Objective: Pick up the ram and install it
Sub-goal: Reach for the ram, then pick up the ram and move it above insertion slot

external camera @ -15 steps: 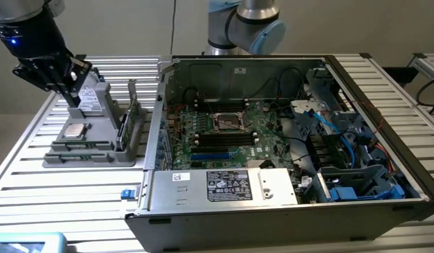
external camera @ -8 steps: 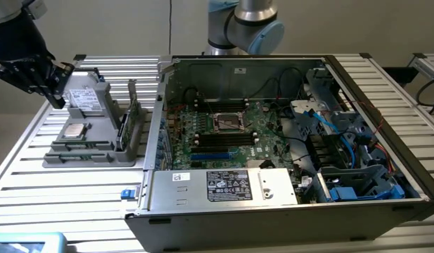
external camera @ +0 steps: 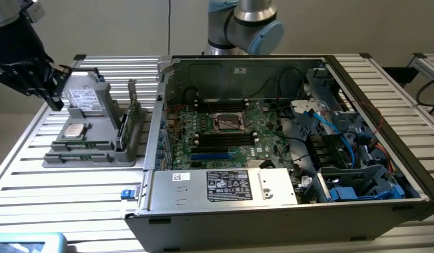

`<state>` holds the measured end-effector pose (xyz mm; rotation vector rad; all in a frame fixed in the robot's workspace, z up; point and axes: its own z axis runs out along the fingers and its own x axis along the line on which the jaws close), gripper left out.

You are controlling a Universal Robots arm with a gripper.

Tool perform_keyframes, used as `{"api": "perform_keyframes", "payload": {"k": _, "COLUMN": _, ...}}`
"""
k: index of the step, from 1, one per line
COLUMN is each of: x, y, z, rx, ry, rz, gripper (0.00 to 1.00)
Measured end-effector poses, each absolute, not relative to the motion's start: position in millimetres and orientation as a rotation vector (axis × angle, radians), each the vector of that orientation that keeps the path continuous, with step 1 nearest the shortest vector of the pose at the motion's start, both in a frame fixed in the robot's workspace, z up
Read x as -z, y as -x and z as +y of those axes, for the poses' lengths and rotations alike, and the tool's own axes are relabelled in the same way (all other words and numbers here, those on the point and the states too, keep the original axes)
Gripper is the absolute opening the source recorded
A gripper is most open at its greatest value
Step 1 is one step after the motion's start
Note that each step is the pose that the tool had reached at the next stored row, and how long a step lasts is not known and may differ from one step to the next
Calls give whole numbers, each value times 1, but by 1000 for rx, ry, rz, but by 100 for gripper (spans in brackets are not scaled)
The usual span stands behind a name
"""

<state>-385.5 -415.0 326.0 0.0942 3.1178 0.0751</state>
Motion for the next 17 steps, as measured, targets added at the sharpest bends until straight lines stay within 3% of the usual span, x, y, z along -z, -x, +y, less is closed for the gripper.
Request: {"api": "perform_keyframes", "payload": {"k": 17, "x": -325, "y": 386, "z": -415, "rx": -77, "ry": 30, "rz": 3117, "gripper": 11}}
